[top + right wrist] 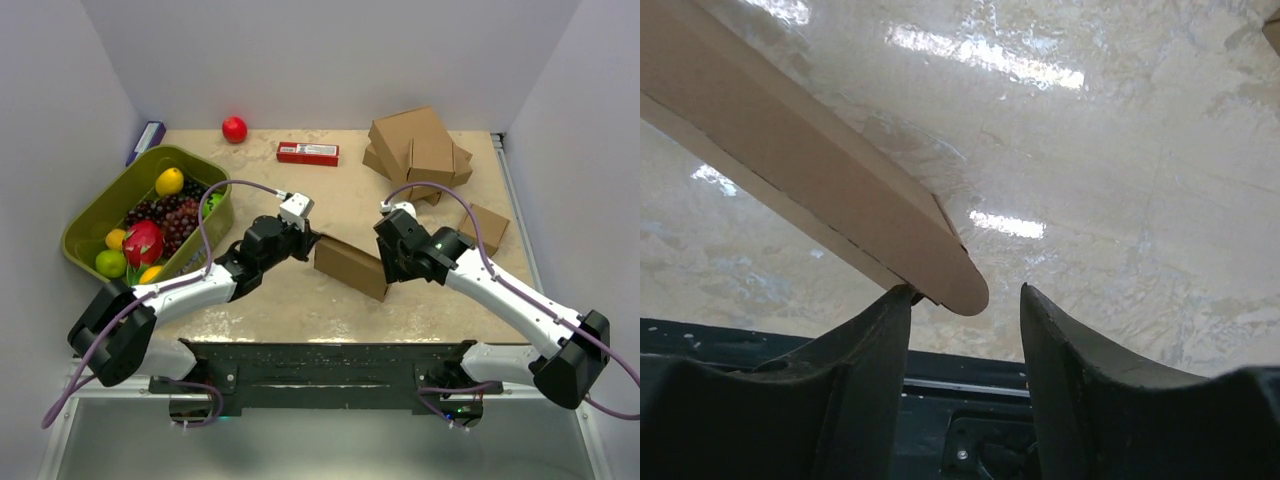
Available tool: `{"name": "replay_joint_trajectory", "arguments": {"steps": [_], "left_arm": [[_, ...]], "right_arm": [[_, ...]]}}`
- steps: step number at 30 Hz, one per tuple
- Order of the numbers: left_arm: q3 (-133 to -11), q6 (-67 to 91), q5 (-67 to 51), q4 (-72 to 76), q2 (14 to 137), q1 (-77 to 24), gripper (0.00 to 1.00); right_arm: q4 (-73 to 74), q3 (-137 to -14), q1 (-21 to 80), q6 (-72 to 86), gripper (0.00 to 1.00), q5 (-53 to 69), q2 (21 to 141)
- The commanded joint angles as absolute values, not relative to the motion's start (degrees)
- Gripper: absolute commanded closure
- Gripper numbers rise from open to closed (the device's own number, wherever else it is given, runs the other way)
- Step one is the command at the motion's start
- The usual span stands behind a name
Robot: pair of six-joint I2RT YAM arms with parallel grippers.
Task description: Fold the paper box
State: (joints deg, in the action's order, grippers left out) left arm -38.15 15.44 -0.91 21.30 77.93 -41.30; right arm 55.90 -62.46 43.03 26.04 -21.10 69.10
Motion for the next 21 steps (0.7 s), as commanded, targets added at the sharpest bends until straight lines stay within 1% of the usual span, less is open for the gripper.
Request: {"name": "replay_joint_trajectory", "arguments": {"steps": [1, 4, 5, 8, 12, 14, 15, 18, 21], "left_arm": [[-37.97, 14.77, -0.97, 13.62, 79.8, -41.92, 1.0], [-37.88, 14.77, -1.14, 13.62, 79.63, -41.92, 1.0], [-37.88, 14.68, -1.06, 13.62, 79.54, -42.01, 1.0], [-37.62, 14.76, -0.97, 13.62, 79.19, -41.92, 1.0], [-37.35, 14.5, -1.32, 13.71, 79.01, -41.92, 1.0], [-37.09, 14.07, -1.58, 13.89, 78.66, -41.92, 1.0], [-36.92, 13.89, -2.02, 14.32, 78.58, -41.92, 1.0], [-35.95, 13.27, -2.46, 15.55, 77.78, -42.1, 1.0], [-35.51, 12.22, -2.38, 15.91, 77.43, -42.45, 1.0]], "right_arm": [[53.36, -61.09, 41.67, 27.34, 0.54, -20.83, 68.47], [52.74, -60.38, 41.05, 26.98, 0.58, -20.74, 68.64], [52.65, -60.21, 41.04, 26.9, 0.62, -20.66, 68.64], [52.65, -59.94, 40.78, 26.81, 0.69, -20.48, 68.47], [52.56, -60.29, 40.52, 26.81, 0.74, -19.6, 67.5], [51.86, -60.21, 40.43, 26.72, 0.79, -19.07, 67.06], [51.77, -60.21, 40.26, 26.72, 0.83, -18.72, 66.97], [51.42, -59.94, 39.99, 26.72, 0.92, -18.2, 66.97], [50.54, -59.59, 39.38, 26.81, 0.96, -16.7, 66.54]]}}
